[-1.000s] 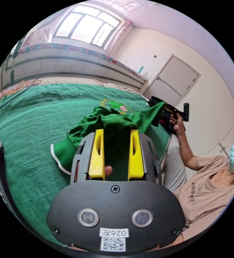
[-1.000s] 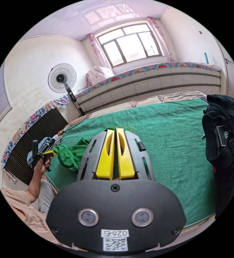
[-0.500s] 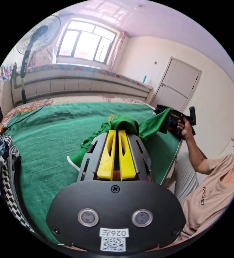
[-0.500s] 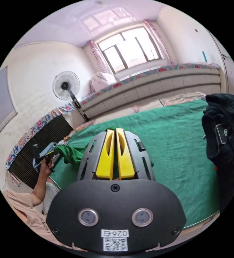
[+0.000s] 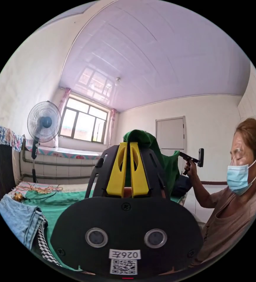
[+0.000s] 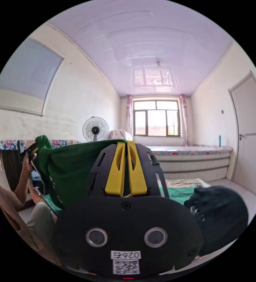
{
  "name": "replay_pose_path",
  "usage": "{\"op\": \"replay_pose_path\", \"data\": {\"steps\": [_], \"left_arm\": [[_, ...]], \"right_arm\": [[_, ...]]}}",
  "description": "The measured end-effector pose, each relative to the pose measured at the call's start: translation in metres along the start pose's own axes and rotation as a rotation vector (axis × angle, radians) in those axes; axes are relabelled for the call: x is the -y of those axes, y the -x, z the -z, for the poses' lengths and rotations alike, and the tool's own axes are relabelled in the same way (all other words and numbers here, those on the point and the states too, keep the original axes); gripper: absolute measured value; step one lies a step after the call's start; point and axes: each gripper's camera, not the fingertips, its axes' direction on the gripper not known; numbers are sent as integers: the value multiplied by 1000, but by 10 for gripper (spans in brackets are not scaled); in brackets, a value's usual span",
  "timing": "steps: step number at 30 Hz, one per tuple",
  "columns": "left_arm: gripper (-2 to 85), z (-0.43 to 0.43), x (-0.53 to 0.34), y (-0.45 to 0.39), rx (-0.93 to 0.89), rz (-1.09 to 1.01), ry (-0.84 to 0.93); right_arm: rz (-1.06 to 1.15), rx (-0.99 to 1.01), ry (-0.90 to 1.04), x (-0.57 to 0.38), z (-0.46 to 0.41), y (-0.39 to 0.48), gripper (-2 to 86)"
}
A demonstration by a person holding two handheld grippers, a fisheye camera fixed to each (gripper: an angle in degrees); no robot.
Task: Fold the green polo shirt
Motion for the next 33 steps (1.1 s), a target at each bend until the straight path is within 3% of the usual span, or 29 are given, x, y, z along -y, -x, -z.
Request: {"op": "replay_pose_path", "data": {"steps": [4,7,11,14,16,18,21,25,29,33], "left_arm": [[-5,23,29,34,3,32,-15],[-5,-11,12,92,6,125,66],[-5,-121,-69,222,52,331,257],[-6,-231,-133,326,171,482,405],[-7,-287,-138,388,79,653,357],[-8,-326,-93,414,-5,656,205],[-9,-353,29,389,25,362,72],[-10,-347,69,352,-4,133,127],[-9,-315,-51,354,0,133,319],[-9,-283,-218,378,23,295,547]], "right_arm": [[138,-33,34,37,14,41,-14],[160,4,161,44,-36,42,-14],[85,103,495,-3,-203,11,-15],[-52,51,684,-56,-353,-32,-15],[-181,6,738,-58,-431,-66,-15],[-325,35,637,8,-480,-95,-15],[-243,-21,302,127,-448,-88,-14],[16,-114,231,171,-420,-55,-15],[138,-74,376,94,-420,-36,-15],[55,17,693,-32,-450,-53,-15]]}}
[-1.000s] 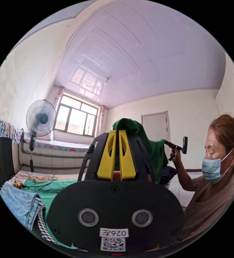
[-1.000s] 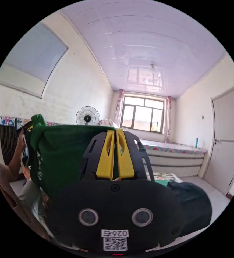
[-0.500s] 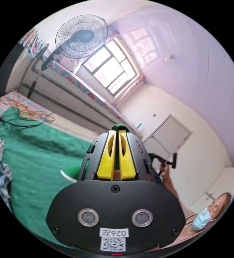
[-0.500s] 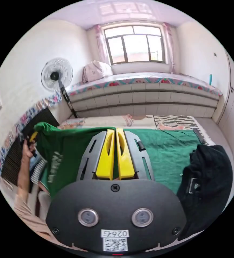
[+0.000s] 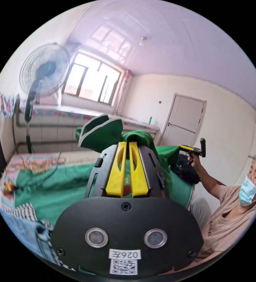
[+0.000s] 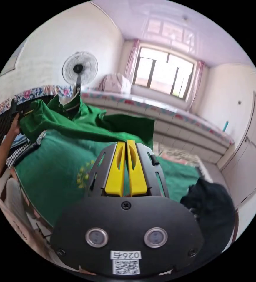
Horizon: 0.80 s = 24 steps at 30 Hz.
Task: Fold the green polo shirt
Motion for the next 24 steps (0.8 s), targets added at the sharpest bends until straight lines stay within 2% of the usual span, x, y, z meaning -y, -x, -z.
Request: {"op": "replay_pose_path", "data": {"steps": [2,6,8,11,16,24], "left_arm": [[-8,-41,-100,40,-34,139,150],[-9,-79,-203,73,-123,266,311],[-8,-95,-241,95,-246,378,396],[-8,-94,-257,102,-286,398,391],[-7,-86,-283,98,-302,445,390],[-4,-54,-310,66,-229,409,450]], "right_arm": [[-47,78,106,-34,-32,-9,-15],[-163,262,236,-78,-49,-38,-15],[-205,340,253,-84,-43,-54,-15],[-270,416,315,-73,-39,-80,-15],[-288,435,396,-40,-26,-101,-15],[-73,431,655,29,-4,-106,-14]]}}
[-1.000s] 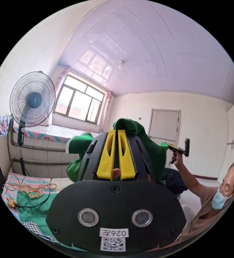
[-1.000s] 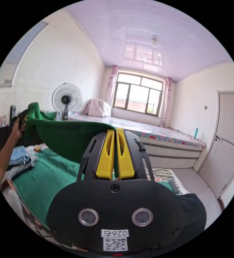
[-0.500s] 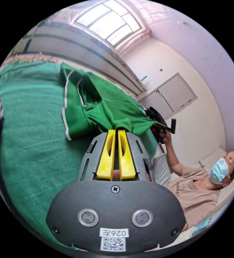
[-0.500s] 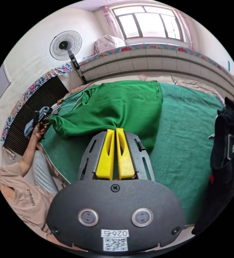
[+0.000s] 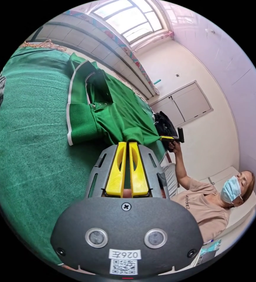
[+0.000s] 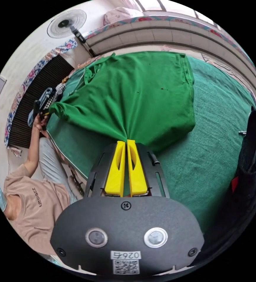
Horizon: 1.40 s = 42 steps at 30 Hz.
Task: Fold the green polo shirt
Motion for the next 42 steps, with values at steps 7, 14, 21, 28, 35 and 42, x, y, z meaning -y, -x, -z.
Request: {"op": "replay_pose_path", "data": {"steps": [7,14,21,28,35,42], "left_arm": [[75,55,-49,25,-94,134,-221],[136,62,-113,-44,73,14,-200],[174,0,-117,-74,210,2,74],[117,35,-153,-120,208,-18,-112],[76,-60,-180,-312,309,-447,-274],[168,-392,-167,-444,261,-746,246]], "right_arm": [[38,-64,160,23,37,16,-2],[-75,-53,-25,14,150,-9,13],[-401,-83,-87,21,190,-76,6],[-392,-187,-7,81,189,-67,10],[-339,-95,-94,120,235,-36,2],[-322,52,-183,134,280,-22,-9]]}}
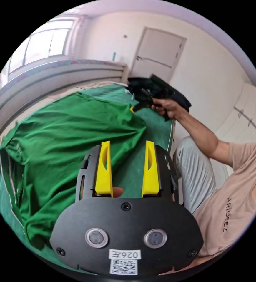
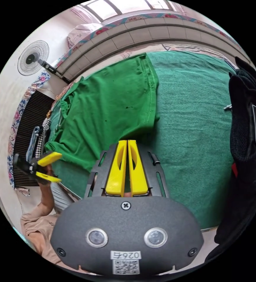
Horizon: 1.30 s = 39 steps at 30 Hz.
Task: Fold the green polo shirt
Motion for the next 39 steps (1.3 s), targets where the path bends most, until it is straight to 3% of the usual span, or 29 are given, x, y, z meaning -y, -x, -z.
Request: {"op": "replay_pose_path", "data": {"steps": [3,7,10,14,19,25,28,31,35,39], "left_arm": [[185,-82,57,-43,68,-75,133],[121,-158,96,-38,78,-85,314],[12,-134,83,22,-32,103,233],[-3,-104,22,99,-192,333,100],[-5,-101,-22,127,-309,426,33],[-3,-103,-33,132,-339,453,28],[4,-97,-35,130,-333,447,29],[24,-69,-37,120,-258,415,-25],[60,-17,-30,83,-117,321,-141],[88,-14,1,30,46,178,-94]], "right_arm": [[27,48,-17,8,15,9,-9],[87,108,-48,18,32,18,-7],[51,107,-116,16,62,3,5],[-34,60,-90,12,86,-40,15],[-89,37,8,11,78,-71,37],[8,112,170,27,24,-52,58],[141,-1,267,36,-11,-12,1],[128,-41,140,40,15,0,-6],[54,159,-182,23,74,-36,28],[-22,309,-230,14,64,-79,46]]}}
